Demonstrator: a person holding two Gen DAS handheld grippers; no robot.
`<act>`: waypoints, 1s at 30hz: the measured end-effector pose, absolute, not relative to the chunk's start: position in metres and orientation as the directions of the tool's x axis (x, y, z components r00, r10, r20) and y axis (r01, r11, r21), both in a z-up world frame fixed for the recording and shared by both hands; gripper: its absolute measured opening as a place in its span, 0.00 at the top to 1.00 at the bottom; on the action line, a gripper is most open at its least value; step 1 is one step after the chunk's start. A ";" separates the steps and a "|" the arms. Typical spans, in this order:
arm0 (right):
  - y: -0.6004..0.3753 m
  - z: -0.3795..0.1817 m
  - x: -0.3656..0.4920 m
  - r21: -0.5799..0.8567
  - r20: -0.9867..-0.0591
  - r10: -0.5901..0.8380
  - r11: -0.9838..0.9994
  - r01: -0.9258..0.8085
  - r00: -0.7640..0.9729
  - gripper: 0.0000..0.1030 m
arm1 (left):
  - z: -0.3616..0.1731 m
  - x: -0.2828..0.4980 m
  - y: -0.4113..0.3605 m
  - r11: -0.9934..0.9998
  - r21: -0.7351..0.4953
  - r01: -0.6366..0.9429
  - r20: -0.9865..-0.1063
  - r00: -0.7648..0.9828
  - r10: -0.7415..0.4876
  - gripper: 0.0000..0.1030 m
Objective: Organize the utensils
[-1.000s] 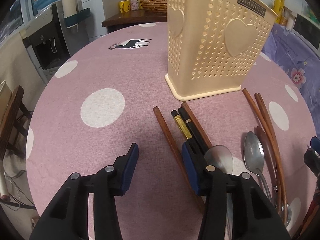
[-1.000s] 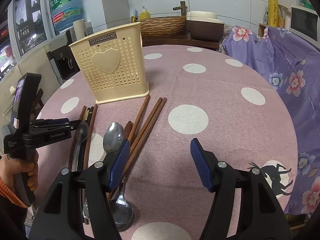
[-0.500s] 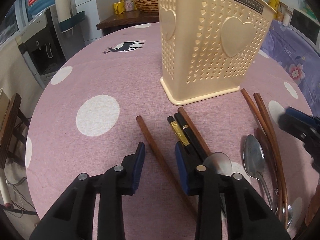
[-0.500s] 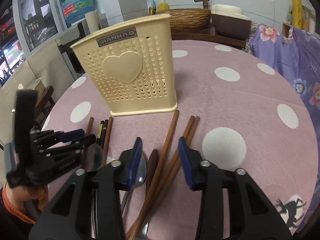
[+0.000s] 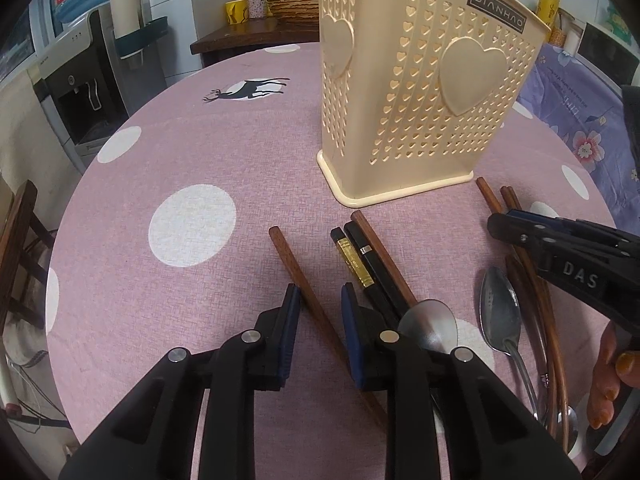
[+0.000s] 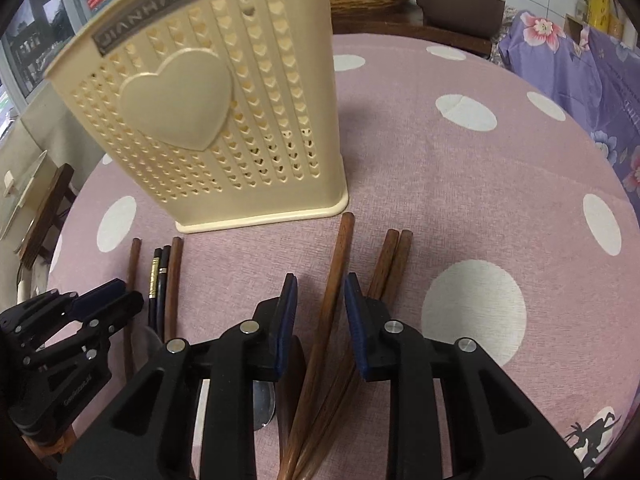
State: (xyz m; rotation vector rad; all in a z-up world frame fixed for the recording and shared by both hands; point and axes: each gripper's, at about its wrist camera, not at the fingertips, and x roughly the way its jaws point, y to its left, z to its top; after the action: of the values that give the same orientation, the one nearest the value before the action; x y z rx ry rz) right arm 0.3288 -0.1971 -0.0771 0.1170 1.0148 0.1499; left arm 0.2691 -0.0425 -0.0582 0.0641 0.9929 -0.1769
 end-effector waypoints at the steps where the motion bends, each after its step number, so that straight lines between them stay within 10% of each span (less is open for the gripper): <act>1: -0.196 -0.078 0.329 0.160 -0.834 0.171 0.985 -0.067 0.524 0.76 | -0.058 0.270 -0.043 0.984 -0.034 0.174 -0.838 0.532 -0.123 0.78; 30: -0.220 -0.046 0.303 0.303 -0.751 0.280 0.951 -0.066 0.598 0.92 | -0.052 0.278 -0.038 0.984 -0.128 0.125 -0.834 0.523 -0.175 0.92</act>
State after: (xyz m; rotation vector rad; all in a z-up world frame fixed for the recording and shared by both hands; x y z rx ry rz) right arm 0.3031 -0.2204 -0.0464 0.2550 0.9100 0.2031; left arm 0.2778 -0.0381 -0.0519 -0.0547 1.0040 -0.1798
